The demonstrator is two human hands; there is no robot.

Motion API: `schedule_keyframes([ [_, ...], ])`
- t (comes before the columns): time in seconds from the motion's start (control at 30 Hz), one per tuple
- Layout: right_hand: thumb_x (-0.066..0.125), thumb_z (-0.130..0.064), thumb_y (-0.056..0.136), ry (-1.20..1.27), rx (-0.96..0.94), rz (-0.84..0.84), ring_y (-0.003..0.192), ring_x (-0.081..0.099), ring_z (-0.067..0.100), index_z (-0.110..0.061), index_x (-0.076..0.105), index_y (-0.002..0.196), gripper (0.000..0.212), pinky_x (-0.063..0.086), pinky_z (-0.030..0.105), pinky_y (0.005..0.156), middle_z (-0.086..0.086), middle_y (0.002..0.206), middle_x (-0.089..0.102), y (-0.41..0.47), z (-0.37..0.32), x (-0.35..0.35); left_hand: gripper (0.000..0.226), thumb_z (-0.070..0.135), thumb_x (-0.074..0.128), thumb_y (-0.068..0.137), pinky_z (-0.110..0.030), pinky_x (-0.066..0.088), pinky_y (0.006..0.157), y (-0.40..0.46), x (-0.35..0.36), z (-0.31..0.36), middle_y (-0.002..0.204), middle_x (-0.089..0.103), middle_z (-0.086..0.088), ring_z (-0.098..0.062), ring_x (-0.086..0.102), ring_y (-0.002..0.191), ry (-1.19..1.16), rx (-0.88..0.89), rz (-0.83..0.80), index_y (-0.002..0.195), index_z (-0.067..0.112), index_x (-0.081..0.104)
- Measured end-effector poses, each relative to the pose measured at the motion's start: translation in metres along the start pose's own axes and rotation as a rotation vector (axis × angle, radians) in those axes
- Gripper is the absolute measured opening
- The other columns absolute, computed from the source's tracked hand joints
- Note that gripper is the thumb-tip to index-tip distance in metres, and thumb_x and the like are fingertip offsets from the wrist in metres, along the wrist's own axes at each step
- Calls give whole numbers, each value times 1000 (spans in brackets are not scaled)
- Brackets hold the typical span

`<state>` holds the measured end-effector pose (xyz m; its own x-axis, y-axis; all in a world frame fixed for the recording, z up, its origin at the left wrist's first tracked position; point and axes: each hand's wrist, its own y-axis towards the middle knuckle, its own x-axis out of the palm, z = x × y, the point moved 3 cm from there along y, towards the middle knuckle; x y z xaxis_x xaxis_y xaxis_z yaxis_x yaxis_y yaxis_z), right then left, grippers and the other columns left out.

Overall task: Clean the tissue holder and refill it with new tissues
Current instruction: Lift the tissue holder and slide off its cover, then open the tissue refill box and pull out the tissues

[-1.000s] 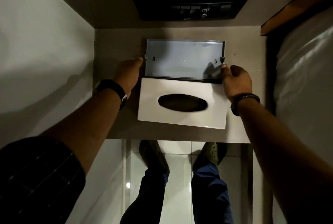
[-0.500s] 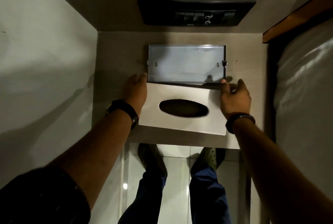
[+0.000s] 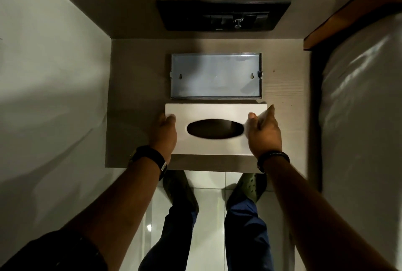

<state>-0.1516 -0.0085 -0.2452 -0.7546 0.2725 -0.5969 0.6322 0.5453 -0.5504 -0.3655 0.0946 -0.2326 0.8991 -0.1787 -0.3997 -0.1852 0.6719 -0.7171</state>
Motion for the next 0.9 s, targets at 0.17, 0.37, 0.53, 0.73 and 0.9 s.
schedule_keyframes([
  [0.17,45,-47,96,83,-5,5,138,37,30,-14,9,153,75,30,42,116,14,151,38,-8,2,-5,35,31,43,98,-51,46,100,-1,-6,5,126,60,-12,-34,57,112,77,1,-42,128,16,55],
  [0.37,52,-50,93,260,10,145,141,33,24,-16,18,152,76,26,32,115,7,155,34,-14,-2,-48,37,31,51,94,-46,49,94,-18,-9,19,130,57,-10,-29,57,110,227,74,12,129,18,50],
  [0.53,57,-40,93,421,-10,234,135,43,16,-15,33,148,65,36,24,105,6,150,43,-48,-24,-118,51,30,57,91,-44,38,109,-79,28,53,146,44,-10,-29,43,131,301,252,28,139,16,45],
  [0.73,61,-22,93,705,3,447,119,58,14,-13,53,133,41,47,34,104,5,131,60,-101,-21,-241,24,19,61,89,-42,51,91,-204,124,113,120,64,-11,-30,61,106,214,507,-279,113,19,62],
  [0.9,64,-32,86,738,34,653,112,63,26,-26,65,109,24,46,51,101,8,117,68,-125,21,-333,27,19,62,89,-33,52,89,-297,191,135,113,66,-6,-15,61,101,380,824,-600,116,15,64],
])
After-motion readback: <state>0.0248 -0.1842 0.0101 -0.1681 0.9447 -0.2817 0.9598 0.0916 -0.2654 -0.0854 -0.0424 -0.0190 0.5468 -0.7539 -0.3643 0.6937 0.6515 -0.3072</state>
